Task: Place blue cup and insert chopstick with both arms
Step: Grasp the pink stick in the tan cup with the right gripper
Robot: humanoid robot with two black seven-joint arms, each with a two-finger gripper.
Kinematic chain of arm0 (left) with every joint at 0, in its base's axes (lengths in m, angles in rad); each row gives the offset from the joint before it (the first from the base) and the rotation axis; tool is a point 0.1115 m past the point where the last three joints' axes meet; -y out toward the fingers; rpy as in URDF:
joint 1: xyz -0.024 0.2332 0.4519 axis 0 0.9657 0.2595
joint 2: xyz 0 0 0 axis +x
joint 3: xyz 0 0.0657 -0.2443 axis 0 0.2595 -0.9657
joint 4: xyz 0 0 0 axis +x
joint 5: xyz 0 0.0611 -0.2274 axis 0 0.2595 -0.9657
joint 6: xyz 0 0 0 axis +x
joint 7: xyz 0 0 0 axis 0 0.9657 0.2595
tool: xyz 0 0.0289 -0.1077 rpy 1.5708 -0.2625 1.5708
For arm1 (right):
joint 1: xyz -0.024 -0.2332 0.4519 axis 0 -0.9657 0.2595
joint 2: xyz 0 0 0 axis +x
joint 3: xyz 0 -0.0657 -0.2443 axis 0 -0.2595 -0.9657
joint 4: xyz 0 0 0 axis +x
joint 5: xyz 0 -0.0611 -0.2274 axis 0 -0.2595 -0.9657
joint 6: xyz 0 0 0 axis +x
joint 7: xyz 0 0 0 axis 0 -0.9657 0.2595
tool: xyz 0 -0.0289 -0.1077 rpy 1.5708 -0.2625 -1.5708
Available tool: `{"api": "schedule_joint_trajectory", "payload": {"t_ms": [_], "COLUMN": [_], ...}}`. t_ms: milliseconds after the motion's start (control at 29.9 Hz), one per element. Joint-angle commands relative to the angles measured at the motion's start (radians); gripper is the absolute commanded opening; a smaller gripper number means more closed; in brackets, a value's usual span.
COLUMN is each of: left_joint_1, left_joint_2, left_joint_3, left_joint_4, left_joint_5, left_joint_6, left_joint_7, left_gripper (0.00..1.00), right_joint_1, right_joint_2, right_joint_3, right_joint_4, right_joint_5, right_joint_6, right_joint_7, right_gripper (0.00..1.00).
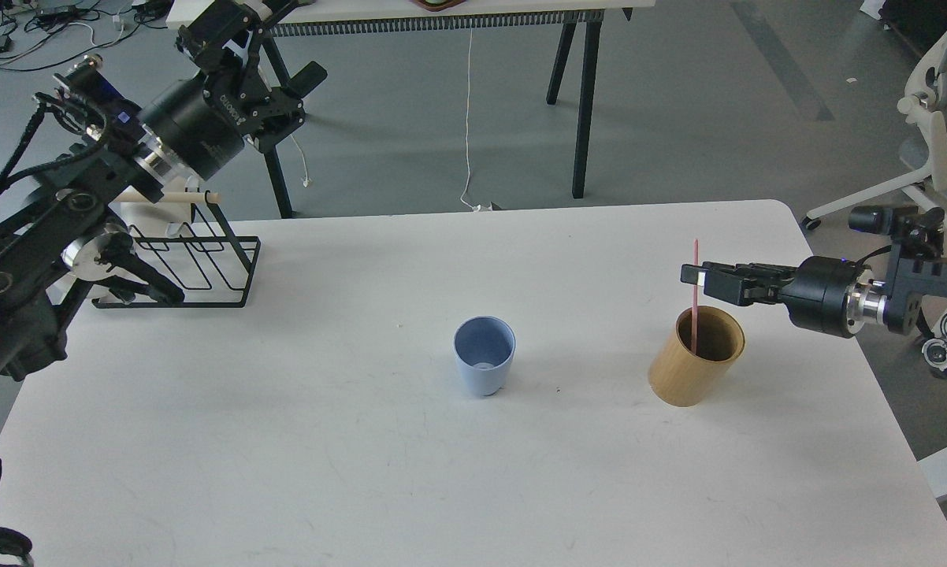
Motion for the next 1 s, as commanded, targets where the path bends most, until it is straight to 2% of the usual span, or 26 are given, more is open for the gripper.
{"api": "schedule_joint_trajectory", "payload": {"t_ms": [0, 167, 334, 601, 969], "left_joint_1": [0.002, 0.006, 0.006, 0.006, 0.008], "left_joint_2": [-0.001, -0.003, -0.006, -0.007, -0.007], "left_joint_3": [0.000, 0.000, 0.000, 0.000, 0.000], "left_joint_4": [0.001, 0.003, 0.004, 0.004, 0.004], "left_joint_5": [0.000, 0.000, 0.000, 0.000, 0.000], "left_joint_6": [0.000, 0.000, 0.000, 0.000, 0.000], "left_joint_7": [0.000, 0.000, 0.000, 0.000, 0.000], "left_gripper": [0.99, 0.99, 0.99, 0.99, 0.99], "right_joint_1": [0.000, -0.002, -0.002, -0.002, 0.008], "right_joint_2": [0.000, 0.001, 0.003, 0.004, 0.006], "right_joint_3": [-0.001, -0.001, -0.001, -0.001, 0.003], "right_joint_4": [0.000, -0.002, -0.002, -0.002, 0.001], "right_joint_5": [0.000, 0.000, 0.000, 0.000, 0.001], "right_joint_6": [0.000, -0.001, -0.005, -0.006, -0.006], "right_joint_7": [0.000, 0.000, 0.000, 0.000, 0.000], "right_gripper": [0.37, 0.23, 0.14, 0.10, 0.09]}}
